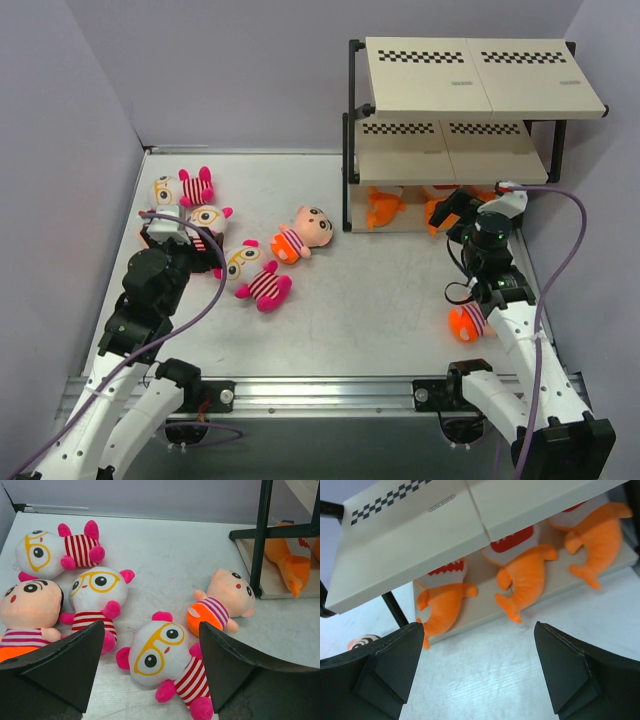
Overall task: Place and organize the stuffed toys onto the shelf
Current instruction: Place the stuffed toy onto shelf
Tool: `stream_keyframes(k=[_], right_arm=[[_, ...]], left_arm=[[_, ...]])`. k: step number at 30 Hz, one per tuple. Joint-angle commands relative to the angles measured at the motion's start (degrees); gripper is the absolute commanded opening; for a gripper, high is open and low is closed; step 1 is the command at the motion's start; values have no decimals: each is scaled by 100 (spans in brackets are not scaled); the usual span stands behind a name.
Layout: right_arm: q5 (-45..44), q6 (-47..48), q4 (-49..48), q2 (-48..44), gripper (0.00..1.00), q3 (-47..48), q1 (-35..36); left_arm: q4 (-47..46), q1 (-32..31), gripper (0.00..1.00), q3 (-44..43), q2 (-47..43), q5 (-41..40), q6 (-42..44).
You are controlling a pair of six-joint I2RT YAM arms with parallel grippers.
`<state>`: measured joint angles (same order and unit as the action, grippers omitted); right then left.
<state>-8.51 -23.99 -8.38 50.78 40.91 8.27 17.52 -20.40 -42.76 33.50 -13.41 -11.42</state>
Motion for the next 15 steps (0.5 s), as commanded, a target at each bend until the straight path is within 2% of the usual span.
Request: stream_keyframes(k=[1, 10, 15], right_arm=[[-501, 167, 1310, -191, 97, 426, -89], [-739, -369, 2577, -104, 100, 770, -133], [-837, -475, 2649, -332, 100, 489, -159]], left_arm=[[6, 45, 84, -83, -10, 93, -36], [155, 72, 85, -180, 157, 207, -88], [208, 72, 84, -215, 201, 312, -115]])
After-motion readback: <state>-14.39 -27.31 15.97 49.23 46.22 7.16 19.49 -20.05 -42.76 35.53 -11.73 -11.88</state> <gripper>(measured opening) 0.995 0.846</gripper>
